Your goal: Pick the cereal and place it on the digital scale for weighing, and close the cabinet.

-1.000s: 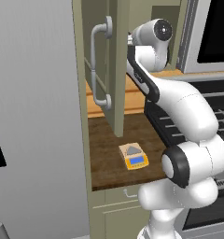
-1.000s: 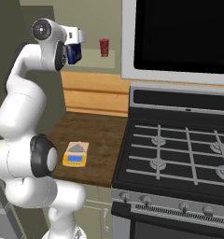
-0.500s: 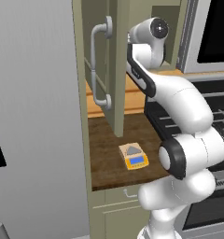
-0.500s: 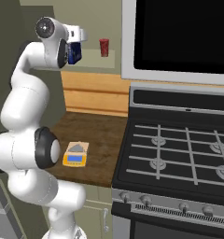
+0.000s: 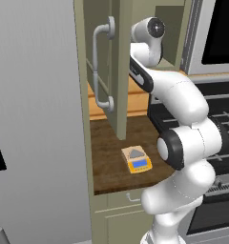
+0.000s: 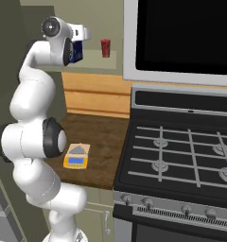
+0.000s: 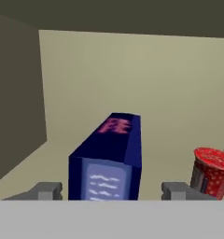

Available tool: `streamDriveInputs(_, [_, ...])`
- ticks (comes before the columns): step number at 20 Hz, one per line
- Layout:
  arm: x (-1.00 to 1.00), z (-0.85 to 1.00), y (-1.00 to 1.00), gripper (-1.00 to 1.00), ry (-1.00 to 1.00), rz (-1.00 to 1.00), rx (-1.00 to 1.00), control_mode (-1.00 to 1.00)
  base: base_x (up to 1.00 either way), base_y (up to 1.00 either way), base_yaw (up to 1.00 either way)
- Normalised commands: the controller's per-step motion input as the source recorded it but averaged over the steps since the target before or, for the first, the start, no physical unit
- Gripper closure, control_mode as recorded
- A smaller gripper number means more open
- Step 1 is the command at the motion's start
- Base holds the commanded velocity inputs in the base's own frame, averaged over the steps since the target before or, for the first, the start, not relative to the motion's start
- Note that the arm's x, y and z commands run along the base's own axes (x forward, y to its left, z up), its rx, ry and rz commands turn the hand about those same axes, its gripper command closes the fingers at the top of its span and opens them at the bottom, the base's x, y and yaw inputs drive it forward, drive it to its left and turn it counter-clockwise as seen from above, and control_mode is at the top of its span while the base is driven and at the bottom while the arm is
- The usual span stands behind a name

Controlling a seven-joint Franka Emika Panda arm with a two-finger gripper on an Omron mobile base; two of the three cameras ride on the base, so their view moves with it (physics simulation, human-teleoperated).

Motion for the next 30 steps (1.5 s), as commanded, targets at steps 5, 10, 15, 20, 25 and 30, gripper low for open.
streamDriveInputs(5, [0.04, 0.0, 0.0, 1.0, 0.0, 0.0, 0.0, -1.0, 0.0, 0.0, 0.0])
streamDriveInputs(10, [0.0, 0.0, 0.03, 1.0, 0.0, 0.0, 0.0, -1.0, 0.0, 0.0, 0.0])
streamDriveInputs(15, [-0.27, 0.0, 0.0, 1.0, -0.07, 0.0, 0.0, -1.0, 0.0, 0.0, 0.0])
streamDriveInputs(20, [-0.92, 0.0, 0.0, 1.0, -0.25, 0.0, 0.0, -1.0, 0.0, 0.0, 0.0])
streamDriveInputs(25, [-1.0, 0.0, -0.24, 1.0, -0.19, 0.01, 0.0, -1.0, 0.0, 0.0, 0.0])
streamDriveInputs(30, [-1.0, 0.0, -0.68, 1.0, 0.03, 0.05, 0.01, -1.0, 0.0, 0.0, 0.0])
